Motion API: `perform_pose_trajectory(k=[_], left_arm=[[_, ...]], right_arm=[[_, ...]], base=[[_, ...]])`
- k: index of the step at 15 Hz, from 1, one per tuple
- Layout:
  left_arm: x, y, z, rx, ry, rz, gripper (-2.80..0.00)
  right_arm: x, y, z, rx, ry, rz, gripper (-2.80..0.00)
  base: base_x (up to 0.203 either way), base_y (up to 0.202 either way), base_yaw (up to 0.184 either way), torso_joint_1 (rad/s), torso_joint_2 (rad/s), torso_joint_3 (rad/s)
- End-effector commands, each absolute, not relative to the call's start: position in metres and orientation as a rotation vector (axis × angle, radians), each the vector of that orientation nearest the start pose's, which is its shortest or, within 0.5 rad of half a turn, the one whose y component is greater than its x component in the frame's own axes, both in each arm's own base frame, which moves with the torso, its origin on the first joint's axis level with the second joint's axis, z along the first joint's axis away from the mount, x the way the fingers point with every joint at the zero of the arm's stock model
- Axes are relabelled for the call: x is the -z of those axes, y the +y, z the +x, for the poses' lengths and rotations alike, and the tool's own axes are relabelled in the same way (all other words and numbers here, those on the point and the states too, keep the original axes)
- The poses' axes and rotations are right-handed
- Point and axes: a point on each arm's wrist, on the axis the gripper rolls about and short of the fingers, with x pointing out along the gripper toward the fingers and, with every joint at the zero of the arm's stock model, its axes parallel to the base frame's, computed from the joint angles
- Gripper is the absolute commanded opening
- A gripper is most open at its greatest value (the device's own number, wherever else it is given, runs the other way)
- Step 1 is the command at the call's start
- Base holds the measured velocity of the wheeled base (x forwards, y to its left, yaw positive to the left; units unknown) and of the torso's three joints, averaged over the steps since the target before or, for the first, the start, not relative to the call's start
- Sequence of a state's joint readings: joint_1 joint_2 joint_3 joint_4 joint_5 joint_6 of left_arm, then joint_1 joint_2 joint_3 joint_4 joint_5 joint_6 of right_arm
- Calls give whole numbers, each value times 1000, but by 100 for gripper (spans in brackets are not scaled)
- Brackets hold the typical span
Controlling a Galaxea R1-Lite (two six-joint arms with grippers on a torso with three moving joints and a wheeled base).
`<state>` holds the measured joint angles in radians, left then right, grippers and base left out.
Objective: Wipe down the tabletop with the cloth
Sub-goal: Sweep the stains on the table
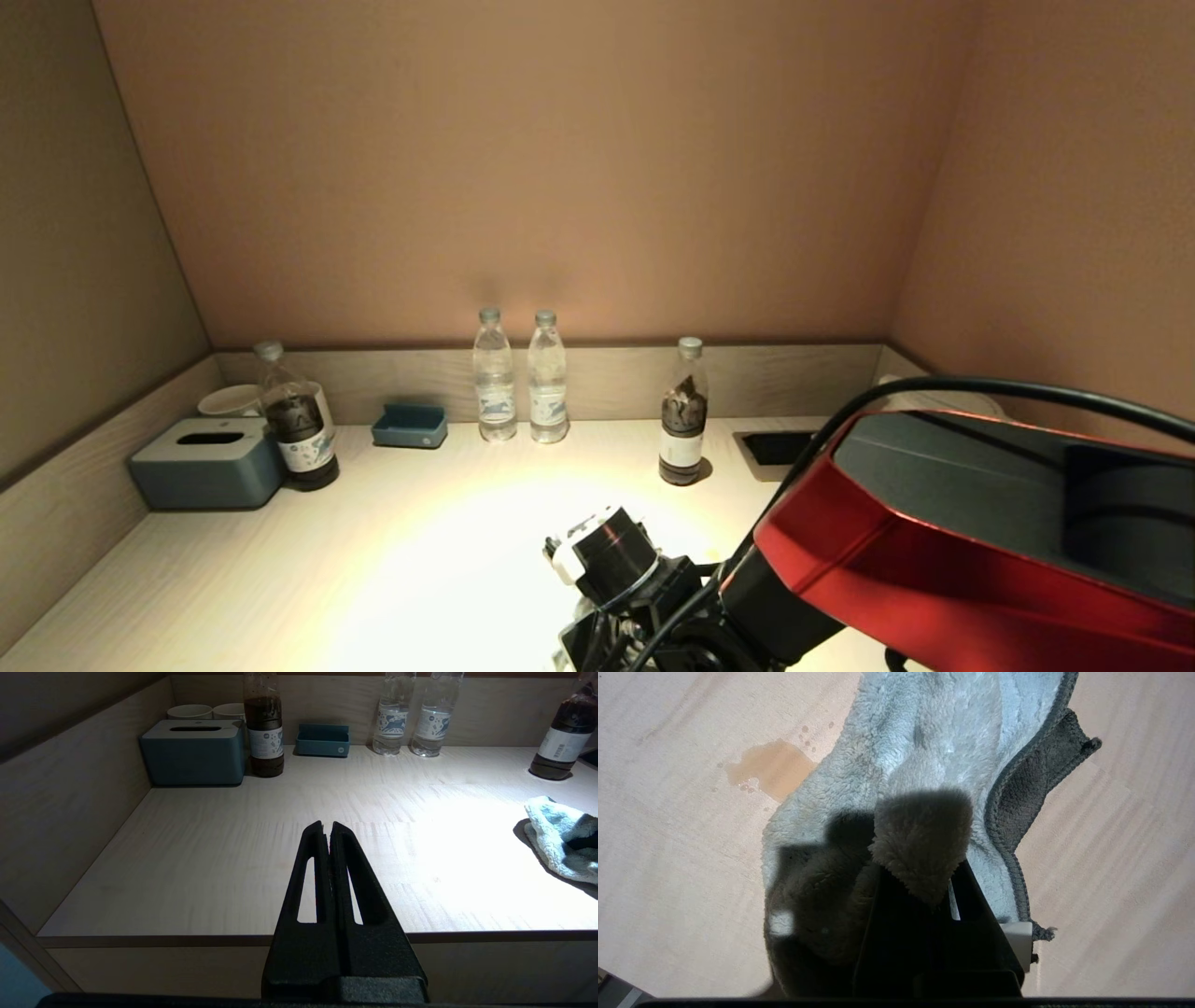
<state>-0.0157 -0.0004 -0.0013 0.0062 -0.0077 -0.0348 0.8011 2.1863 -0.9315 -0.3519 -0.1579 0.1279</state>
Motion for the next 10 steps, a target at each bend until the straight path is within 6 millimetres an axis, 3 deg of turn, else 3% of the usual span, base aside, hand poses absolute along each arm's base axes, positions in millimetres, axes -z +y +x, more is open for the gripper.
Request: perform_pose_trajectory(k=[1, 10], left_arm=[[-75, 0, -23, 23, 6, -35, -280], [-75, 0, -23, 23, 7, -35, -280]], right_arm=[[-19, 271, 255, -542, 824, -322, -280], [-39, 322, 248, -626, 798, -360, -280]], base=[[0, 0, 0, 0, 0, 0], [0, 0, 0, 0, 0, 0]])
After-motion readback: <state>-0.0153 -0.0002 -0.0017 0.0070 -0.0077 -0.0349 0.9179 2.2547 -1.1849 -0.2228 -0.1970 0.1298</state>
